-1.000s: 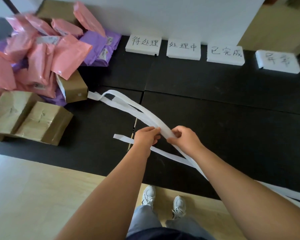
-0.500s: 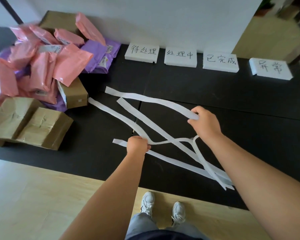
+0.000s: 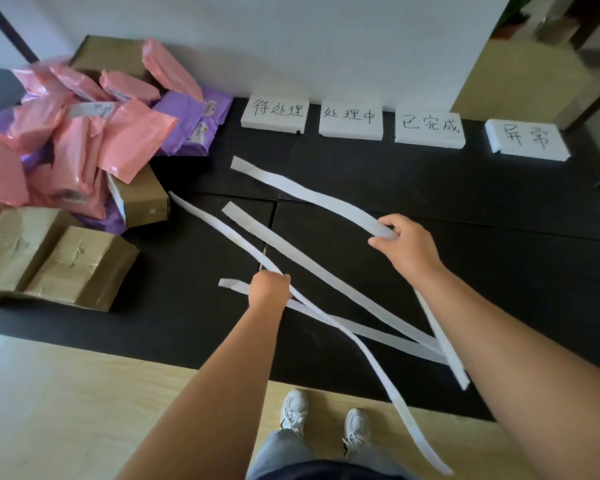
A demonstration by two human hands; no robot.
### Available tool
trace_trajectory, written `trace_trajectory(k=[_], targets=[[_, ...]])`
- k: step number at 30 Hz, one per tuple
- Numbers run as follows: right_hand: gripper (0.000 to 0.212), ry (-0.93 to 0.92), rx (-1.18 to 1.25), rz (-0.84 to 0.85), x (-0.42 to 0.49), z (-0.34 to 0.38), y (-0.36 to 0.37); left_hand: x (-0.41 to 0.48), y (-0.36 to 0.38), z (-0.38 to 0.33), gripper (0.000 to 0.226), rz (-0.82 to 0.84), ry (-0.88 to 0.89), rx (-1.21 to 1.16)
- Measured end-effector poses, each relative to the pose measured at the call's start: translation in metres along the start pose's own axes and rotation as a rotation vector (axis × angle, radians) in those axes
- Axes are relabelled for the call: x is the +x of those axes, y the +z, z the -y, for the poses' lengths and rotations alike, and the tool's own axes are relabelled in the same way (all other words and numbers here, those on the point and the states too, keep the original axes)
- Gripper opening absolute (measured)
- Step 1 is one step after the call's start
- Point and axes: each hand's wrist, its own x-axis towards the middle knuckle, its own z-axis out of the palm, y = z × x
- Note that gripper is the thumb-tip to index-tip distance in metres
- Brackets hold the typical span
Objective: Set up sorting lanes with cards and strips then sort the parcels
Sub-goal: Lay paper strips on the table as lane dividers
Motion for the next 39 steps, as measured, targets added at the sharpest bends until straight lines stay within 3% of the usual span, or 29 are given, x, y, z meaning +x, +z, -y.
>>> trace_trajectory(k=[2, 8, 14, 17, 21, 28, 39], targets=[[0.041, -0.008, 0.021, 0.0, -0.004, 0.001, 0.003, -0.007, 0.001, -0.011, 0.007, -0.021, -0.045, 0.005], [0.04, -0.053, 0.055, 0.022, -0.014, 0.003, 0.005, -0.028, 0.009, -0.053, 0.011, 0.146, 0.023, -0.29], [0.047, -0.076, 0.028, 0.109, -0.021, 0.005, 0.001, -0.035, 0.012, -0.089, 0.012, 0.212, 0.039, -0.419], [0.046, -0.035, 0.043, 0.106, -0.022, 0.002, -0.003, -0.034, 0.013, -0.104, 0.023, 0.203, 0.062, -0.443], [0.026, 0.031, 0.172, 0.046, -0.026, -0.011, -0.006, -0.035, 0.026, -0.124, 0.026, 0.186, 0.207, -0.343], [0.024, 0.175, 0.24, -0.068, -0.032, -0.048, -0.026, -0.056, 0.075, -0.156, 0.028, 0.27, 0.371, -0.21], [0.025, 0.265, 0.281, -0.219, 0.006, -0.137, -0.099, -0.107, 0.221, -0.217, 0.041, 0.352, 0.508, -0.117]])
